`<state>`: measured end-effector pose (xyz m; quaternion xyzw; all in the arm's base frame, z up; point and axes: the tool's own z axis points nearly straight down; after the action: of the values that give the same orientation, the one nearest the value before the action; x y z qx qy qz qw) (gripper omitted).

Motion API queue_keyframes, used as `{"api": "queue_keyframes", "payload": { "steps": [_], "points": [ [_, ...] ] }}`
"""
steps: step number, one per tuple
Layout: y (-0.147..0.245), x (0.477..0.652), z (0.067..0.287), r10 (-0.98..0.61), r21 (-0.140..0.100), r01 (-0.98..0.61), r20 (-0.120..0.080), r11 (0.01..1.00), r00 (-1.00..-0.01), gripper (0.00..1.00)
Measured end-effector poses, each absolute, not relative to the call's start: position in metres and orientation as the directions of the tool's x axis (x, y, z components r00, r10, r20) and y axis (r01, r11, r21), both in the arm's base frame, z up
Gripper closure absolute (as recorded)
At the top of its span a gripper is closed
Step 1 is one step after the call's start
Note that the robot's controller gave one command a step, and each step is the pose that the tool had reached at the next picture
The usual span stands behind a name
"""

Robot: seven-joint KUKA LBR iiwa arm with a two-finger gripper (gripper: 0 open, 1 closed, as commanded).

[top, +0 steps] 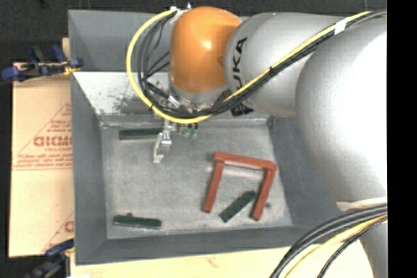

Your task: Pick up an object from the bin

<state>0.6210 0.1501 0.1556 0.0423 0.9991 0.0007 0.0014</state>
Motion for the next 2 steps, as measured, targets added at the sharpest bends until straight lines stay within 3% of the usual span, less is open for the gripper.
{"api": "queue_keyframes", "payload": {
  "steps": [1, 2],
  "points": [
    [0.153, 0.641, 0.137, 0.395, 0.003, 0.395, -0.004, 0.919, -0.919, 0.0],
    [0.162, 0.65, 0.124, 0.238, 0.001, 0.238, -0.006, 0.971, -0.971, 0.0]
  ]
}}
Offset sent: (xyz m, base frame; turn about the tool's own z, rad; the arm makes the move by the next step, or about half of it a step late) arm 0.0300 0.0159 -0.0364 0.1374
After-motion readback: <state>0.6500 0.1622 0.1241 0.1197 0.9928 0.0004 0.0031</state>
